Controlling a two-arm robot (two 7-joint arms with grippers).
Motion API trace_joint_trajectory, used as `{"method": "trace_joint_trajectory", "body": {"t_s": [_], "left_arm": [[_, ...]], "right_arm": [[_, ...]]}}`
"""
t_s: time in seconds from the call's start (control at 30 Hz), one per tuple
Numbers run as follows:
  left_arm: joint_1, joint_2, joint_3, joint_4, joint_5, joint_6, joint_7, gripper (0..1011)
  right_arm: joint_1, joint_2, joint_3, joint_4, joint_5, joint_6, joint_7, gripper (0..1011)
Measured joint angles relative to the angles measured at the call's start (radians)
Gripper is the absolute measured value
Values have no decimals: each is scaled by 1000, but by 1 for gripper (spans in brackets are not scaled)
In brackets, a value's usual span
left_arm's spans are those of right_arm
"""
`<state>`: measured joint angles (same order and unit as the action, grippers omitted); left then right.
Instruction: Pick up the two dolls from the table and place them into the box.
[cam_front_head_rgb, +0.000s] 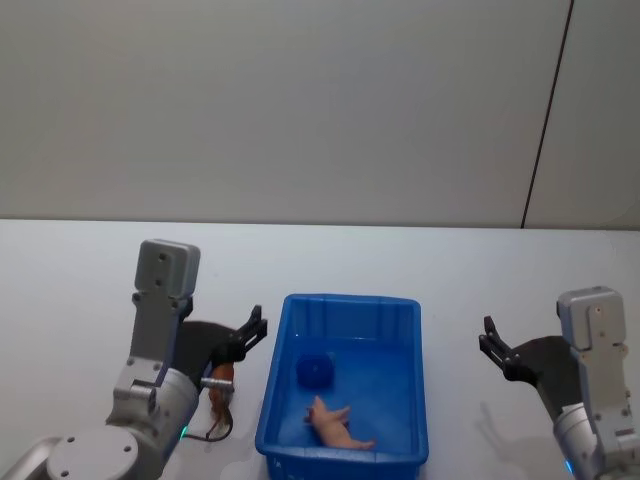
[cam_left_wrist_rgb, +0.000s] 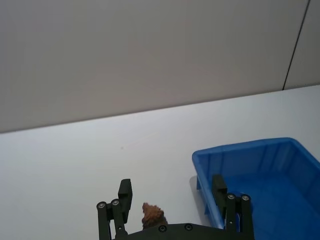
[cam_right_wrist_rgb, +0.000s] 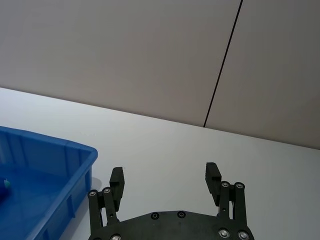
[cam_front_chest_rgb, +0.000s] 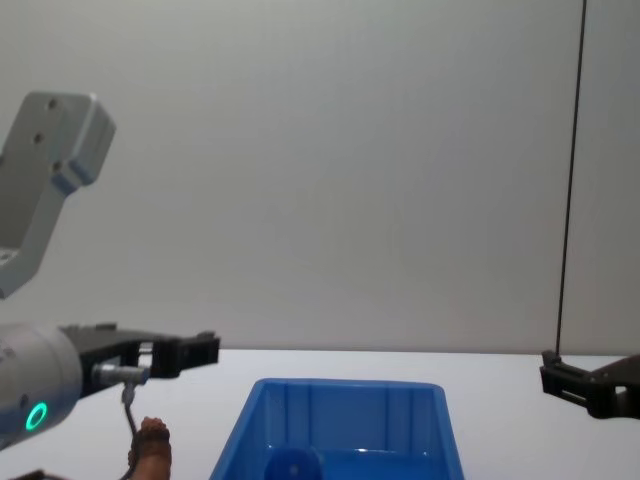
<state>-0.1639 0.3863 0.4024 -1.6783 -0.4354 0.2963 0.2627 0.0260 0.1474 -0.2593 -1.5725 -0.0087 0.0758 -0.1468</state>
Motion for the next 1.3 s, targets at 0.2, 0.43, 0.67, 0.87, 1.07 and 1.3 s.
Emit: {"method": "trace_joint_trajectory", "body": {"t_s": [0.2, 0.43, 0.67, 0.87, 1.07, 1.3], "left_arm": [[-1, -8, -15, 19, -60, 66, 43, 1001], [-19, -22, -28, 56, -99, 127, 65, 1001], [-50, -40, -41, 116, -122, 179, 62, 1001], [-73, -52, -49, 162, -133, 207, 39, 1001], [-93, -62, -55, 202, -139, 220, 13, 1001], [-112, -72, -61, 244, -151, 229, -16, 1001]], "right_arm": [[-1, 1, 1, -1, 1, 0, -1, 1001], [-1, 1, 1, -2, 1, 0, -1, 1001], [-2, 2, 1, -3, 1, 0, -2, 1001], [-2, 2, 1, -3, 1, 0, -2, 1001], [-2, 2, 1, -3, 1, 0, -2, 1001], [-2, 2, 1, -3, 1, 0, -2, 1001]]}}
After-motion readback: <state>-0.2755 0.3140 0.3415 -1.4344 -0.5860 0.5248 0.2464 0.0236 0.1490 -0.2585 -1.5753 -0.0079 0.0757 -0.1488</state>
